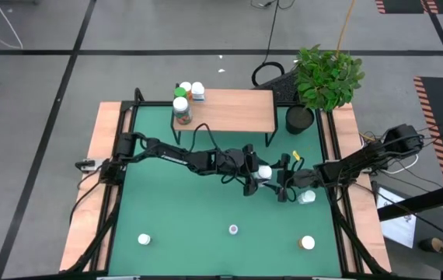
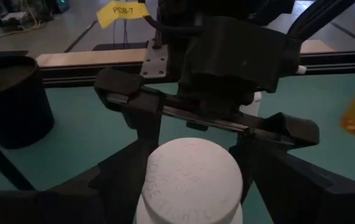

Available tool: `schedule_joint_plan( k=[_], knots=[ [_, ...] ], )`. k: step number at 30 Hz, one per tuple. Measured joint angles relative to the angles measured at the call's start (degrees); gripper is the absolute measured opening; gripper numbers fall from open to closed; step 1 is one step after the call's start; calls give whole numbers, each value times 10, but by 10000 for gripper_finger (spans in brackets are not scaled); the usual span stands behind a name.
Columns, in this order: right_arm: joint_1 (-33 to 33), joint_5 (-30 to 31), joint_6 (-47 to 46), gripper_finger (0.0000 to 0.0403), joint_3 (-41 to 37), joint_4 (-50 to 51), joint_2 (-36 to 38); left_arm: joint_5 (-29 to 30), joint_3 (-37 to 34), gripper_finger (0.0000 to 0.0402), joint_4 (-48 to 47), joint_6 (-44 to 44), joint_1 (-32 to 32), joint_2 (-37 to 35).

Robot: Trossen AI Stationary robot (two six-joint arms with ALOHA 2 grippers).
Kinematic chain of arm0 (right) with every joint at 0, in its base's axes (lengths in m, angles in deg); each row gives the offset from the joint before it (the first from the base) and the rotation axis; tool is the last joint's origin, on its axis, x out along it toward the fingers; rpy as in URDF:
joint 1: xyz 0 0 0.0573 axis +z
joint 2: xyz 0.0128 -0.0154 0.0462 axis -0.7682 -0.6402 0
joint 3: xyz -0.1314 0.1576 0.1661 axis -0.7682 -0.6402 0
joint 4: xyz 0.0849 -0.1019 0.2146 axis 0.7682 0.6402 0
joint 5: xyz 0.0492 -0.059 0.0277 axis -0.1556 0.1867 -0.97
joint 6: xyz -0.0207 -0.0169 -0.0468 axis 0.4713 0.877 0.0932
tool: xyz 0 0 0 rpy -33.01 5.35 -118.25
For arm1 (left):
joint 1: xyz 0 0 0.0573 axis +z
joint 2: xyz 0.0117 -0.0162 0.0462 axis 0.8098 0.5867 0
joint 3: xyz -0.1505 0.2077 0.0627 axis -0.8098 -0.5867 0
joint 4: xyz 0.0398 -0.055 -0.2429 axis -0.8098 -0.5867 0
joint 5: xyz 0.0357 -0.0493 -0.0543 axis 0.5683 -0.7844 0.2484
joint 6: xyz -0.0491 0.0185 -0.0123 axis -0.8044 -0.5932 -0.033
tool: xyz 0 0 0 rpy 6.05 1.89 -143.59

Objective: Pick and place medicine bottles onto shelf by color
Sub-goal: Put the violet bottle on the shelf

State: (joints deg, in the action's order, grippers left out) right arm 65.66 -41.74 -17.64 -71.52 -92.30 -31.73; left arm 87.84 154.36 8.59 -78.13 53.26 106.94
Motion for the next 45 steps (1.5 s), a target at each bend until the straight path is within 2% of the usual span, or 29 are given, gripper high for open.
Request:
schedule_joint_plan(
  k=[3,5,13,17,23,34,37,41,45],
  knots=[
    [0,15,11,291,0,-1,0,20,1,267,-16,0,-1,0],
    [0,26,16,299,0,-1,0,26,1,276,-23,-2,1,0],
    [0,32,30,331,3,-19,2,32,-3,380,-49,-15,12,6],
    [0,31,29,333,3,-16,2,32,-3,395,-42,-17,15,5],
    [0,30,27,333,3,-10,2,32,-3,362,-33,-10,15,5],
    [-8,30,-22,334,1,-4,5,31,-2,234,-44,-11,15,-10],
    [-6,32,-26,334,1,-27,28,48,-2,232,-80,-12,16,-36],
    [-4,44,-13,334,1,-8,73,89,-2,232,-134,-8,17,-77],
    [-3,79,-9,334,1,16,118,128,-2,254,-185,-1,18,-126]
  ],
)
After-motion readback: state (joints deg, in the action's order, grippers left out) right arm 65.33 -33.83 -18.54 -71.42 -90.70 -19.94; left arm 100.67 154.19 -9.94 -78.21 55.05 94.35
